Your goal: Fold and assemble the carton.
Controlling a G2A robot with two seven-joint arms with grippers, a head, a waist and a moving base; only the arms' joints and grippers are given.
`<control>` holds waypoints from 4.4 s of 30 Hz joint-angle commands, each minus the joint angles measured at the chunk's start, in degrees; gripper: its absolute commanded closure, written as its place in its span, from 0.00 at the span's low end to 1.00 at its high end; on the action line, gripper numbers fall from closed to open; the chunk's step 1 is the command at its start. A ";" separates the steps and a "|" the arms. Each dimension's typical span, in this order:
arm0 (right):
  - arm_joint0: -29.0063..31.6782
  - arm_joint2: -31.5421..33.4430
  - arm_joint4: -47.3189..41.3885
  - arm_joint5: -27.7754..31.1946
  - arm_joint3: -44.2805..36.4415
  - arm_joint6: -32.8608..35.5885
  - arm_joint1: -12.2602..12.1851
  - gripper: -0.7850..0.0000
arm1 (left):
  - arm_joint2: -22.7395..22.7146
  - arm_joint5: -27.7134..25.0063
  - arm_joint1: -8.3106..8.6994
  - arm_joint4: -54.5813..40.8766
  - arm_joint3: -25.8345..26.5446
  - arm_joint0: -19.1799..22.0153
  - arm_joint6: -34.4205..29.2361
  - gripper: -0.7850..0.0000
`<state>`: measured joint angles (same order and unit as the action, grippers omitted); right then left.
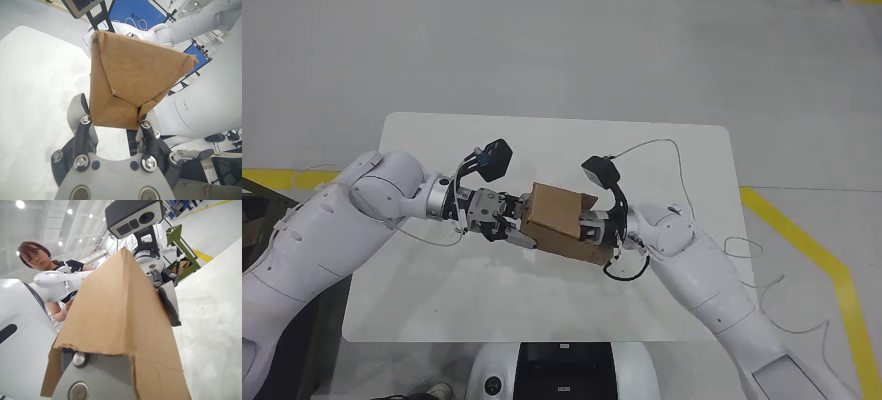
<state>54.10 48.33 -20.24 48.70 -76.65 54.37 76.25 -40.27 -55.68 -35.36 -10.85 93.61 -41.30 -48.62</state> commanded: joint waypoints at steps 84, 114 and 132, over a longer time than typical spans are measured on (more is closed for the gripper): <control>-3.13 -9.74 -20.38 7.99 2.13 -6.78 1.55 1.00 | -6.48 1.67 2.47 -2.36 -0.76 1.10 5.83 0.00; -3.27 -7.49 -21.47 4.31 5.58 -3.10 3.23 1.00 | -8.46 3.74 -0.39 1.28 -0.53 0.70 6.59 0.00; -2.23 -6.00 -24.08 4.59 4.07 -3.38 2.97 1.00 | -15.84 3.13 0.98 -1.69 1.57 -4.25 6.87 0.00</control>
<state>51.79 42.28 -44.30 53.25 -72.59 51.03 79.25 -56.05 -52.40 -34.45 -11.51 94.89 -45.25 -41.18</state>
